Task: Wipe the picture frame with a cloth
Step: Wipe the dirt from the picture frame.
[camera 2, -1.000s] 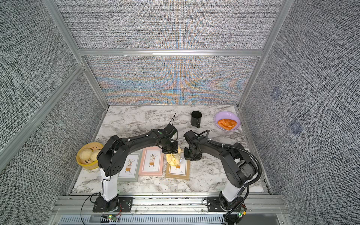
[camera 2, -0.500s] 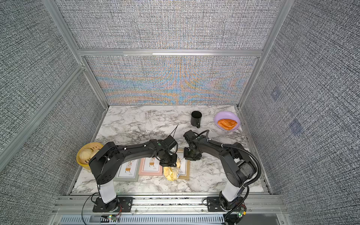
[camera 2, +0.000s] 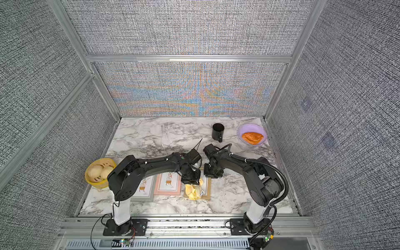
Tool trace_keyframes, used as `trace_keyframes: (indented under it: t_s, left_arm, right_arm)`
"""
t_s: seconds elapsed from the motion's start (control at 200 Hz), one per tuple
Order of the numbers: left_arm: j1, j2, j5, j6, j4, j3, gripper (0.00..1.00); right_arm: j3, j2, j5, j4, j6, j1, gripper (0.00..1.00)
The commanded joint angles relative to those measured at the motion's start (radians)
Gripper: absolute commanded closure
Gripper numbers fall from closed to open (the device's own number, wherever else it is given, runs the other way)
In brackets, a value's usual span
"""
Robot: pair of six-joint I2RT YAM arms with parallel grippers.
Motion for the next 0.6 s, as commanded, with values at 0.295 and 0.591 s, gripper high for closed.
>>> trace_keyframes:
  t_s: [0.295,0.591]
  left_arm:
    - [0.005,-0.156,-0.105,0.006,-0.101,-0.246,1.0]
    - [0.099,-0.157,-0.111,0.045,-0.068,-0.148,1.0]
  right_arm:
    - [-0.022,0.023,0.087,-0.019,-0.003,0.001,0.76]
    - [-0.009,0.021,0.088,-0.041,-0.015,0.0,0.73]
